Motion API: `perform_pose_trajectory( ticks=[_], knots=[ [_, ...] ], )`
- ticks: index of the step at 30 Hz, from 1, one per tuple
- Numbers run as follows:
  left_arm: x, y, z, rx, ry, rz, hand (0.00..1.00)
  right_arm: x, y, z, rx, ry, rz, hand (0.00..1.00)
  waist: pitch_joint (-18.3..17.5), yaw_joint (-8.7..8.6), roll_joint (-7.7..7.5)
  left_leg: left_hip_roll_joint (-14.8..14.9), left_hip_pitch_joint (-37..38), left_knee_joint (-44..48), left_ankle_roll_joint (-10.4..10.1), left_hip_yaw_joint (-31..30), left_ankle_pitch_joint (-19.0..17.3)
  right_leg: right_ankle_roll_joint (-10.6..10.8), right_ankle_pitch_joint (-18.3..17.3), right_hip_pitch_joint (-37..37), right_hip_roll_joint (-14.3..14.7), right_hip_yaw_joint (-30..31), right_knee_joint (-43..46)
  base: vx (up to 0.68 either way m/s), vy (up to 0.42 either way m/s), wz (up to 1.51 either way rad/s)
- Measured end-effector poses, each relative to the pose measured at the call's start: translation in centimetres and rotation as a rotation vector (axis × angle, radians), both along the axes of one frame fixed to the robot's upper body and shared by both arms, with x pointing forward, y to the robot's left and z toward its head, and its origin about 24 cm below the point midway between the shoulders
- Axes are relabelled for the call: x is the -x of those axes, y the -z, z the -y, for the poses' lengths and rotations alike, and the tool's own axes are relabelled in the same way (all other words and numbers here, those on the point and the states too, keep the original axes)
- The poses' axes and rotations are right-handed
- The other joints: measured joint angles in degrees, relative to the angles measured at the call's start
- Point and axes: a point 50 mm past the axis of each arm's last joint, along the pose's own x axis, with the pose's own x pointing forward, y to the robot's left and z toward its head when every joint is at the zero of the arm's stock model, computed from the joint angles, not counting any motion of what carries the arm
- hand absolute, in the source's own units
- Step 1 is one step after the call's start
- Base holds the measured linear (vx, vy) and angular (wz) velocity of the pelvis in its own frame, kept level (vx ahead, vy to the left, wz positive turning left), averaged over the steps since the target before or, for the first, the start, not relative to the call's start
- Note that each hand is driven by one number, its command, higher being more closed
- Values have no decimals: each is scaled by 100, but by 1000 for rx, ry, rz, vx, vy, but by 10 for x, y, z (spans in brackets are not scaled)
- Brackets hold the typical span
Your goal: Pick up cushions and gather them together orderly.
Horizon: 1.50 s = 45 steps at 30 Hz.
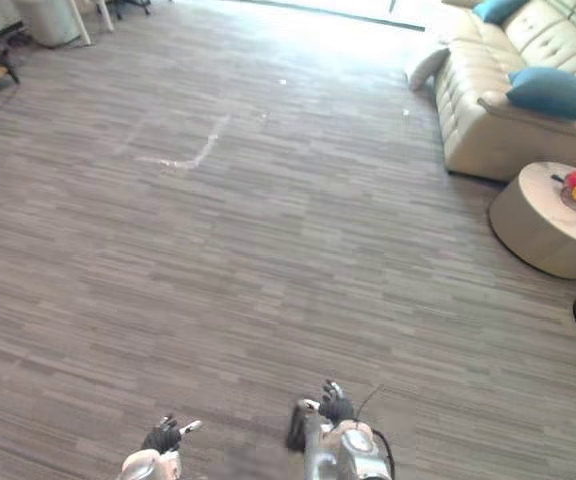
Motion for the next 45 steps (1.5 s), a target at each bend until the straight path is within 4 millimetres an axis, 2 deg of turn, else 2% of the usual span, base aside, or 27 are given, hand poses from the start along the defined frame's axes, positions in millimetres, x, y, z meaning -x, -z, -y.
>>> perform_pose_trajectory(
  ticks=[2,4,5,6,7,11,12,14,15,16,17,19,20,21,24,25,28,30,32,33,34,35,37,38,39,42,45],
  knots=[
    [6,3,10,25,-15,-13,0,0,-1,10,23,7,2,0,-133,-10,331,455,-530,1509,-72,-290,53,-79,-378,8,155,-119,530,777,-233,-3],
    [6,3,14,47,-51,-7,0,-3,-3,13,28,9,12,0,-35,7,630,1056,-1485,3814,-554,-543,1036,-138,-781,470,542,-112,396,766,-168,-27],
    [2,1,13,56,-90,18,0,-2,-2,13,20,28,-4,0,114,70,707,1505,-2175,5483,-439,-424,628,-256,-1049,1217,898,12,52,687,-81,-39],
    [1,0,11,52,-93,24,0,-1,-1,12,14,31,-6,0,125,70,709,1507,-2250,5608,-407,-407,540,-260,-1085,1375,907,21,6,805,-77,-37],
    [-1,-2,3,29,-94,37,0,1,1,6,-5,39,-18,0,220,104,512,1390,-2521,5695,-293,-377,254,-233,-1226,1892,915,123,-241,493,-64,-23],
    [-11,-9,-2,15,-96,94,0,7,6,0,-26,54,-52,0,203,271,276,628,-3678,3423,50,-202,-148,-10,-1418,2854,753,610,-895,581,-6,-61],
    [-12,-10,-1,22,-103,102,0,10,7,0,-26,61,-61,0,214,321,298,310,-3887,1890,-42,-436,270,111,-1565,3109,664,815,-1048,582,128,-79],
    [-13,-10,5,40,-118,114,0,16,10,3,-17,69,-80,0,168,455,436,261,-4155,682,-415,-811,765,234,-1819,3421,692,1140,-1284,660,264,-96],
    [-14,-12,5,47,-133,133,0,20,12,2,-18,71,-99,0,152,539,400,301,-4265,1020,-333,-794,1241,307,-2022,3680,632,1351,-1353,807,367,-108],
    [-12,-12,-3,27,-138,131,0,28,16,-4,-36,74,-125,0,-38,558,173,100,-4238,1240,-80,-725,1475,239,-2119,3708,367,1551,-1067,730,305,-80],
    [-11,-12,-5,22,-142,127,0,27,15,-6,-41,73,-121,0,-91,562,108,59,-4227,1255,-33,-669,1456,239,-2112,3595,292,1580,-857,735,276,-64],
    [-7,-11,-13,1,-145,112,0,28,15,-15,-63,75,-113,0,-136,501,-135,-152,-3881,1255,341,-468,1196,526,-1950,2904,-18,1761,945,628,255,-46],
    [-8,-11,-18,-14,-136,104,0,23,14,-18,-68,65,-99,0,-38,437,-266,-318,-3404,1181,415,-408,945,1090,-1435,2439,-234,1893,2376,645,270,-19],
    [-9,-11,-20,-22,-122,93,0,22,13,-18,-68,59,-96,0,5,395,-282,-421,-3072,1117,388,-407,756,1240,-1169,2174,-368,1851,3288,630,257,5],
    [-2,-4,-14,-10,-99,37,0,22,11,-9,-46,60,-70,0,-7,342,-149,-471,-1762,605,548,-568,265,762,-1333,1429,-563,998,4596,696,195,22],
    [1,-2,-11,-8,-80,19,0,16,7,-4,-33,57,-38,0,-2,225,-63,-399,-1374,393,588,-651,104,647,-1734,880,-544,491,4204,488,40,34],
    [4,0,-6,5,-76,1,0,7,1,9,2,53,2,0,86,66,103,-222,-886,309,565,-680,91,594,-1834,239,-334,-94,2603,749,-17,37],
    [3,1,0,12,-46,0,0,6,0,19,28,53,6,0,147,7,195,-109,-425,172,565,-807,91,593,-1024,2,105,-124,388,759,-86,43],
    [10,2,-5,-4,-43,-14,0,17,5,19,27,61,-33,0,93,1,39,-282,41,54,480,-993,41,622,-600,-42,204,126,-610,946,-172,48],
    [12,3,0,9,-48,-23,0,20,5,25,32,83,-34,0,31,-75,84,-209,252,225,353,-1157,-41,114,11,-176,271,381,-21,883,-180,37],
    [16,5,6,27,-59,-33,0,19,4,29,37,96,-30,0,-55,-87,241,-51,203,540,335,-1225,-30,2,-1,-298,294,347,465,855,-193,13],
    [20,7,15,53,-75,-40,0,17,2,35,51,103,-19,0,-165,-95,505,158,-90,1369,170,-1324,79,-78,-462,-307,422,208,865,837,-203,-4],
    [15,6,18,71,-107,-24,0,15,1,38,60,93,-23,0,-116,-76,676,479,-947,3444,-523,-1405,1105,-179,-970,98,703,237,897,824,-174,-10],
    [12,5,16,71,-114,-15,0,15,2,38,62,93,-34,0,-41,-63,723,738,-1520,4711,-583,-1247,973,-252,-1112,602,925,239,639,791,-153,-21],
    [9,3,10,58,-132,4,0,17,4,34,52,95,-48,0,73,4,638,934,-1911,5543,-399,-1000,544,-317,-1225,1258,1072,294,288,772,-145,-24],
    [2,-4,-4,14,-121,46,0,26,11,19,15,90,-97,0,66,196,240,684,-3037,5042,82,-440,-259,-310,-1279,2631,1050,643,-687,769,-141,-39],
    [-7,-8,0,24,-125,91,0,21,10,14,6,84,-85,0,67,363,287,317,-3893,3159,159,-490,-238,-118,-1412,3218,944,970,-1217,630,0,-76]
  ],
)
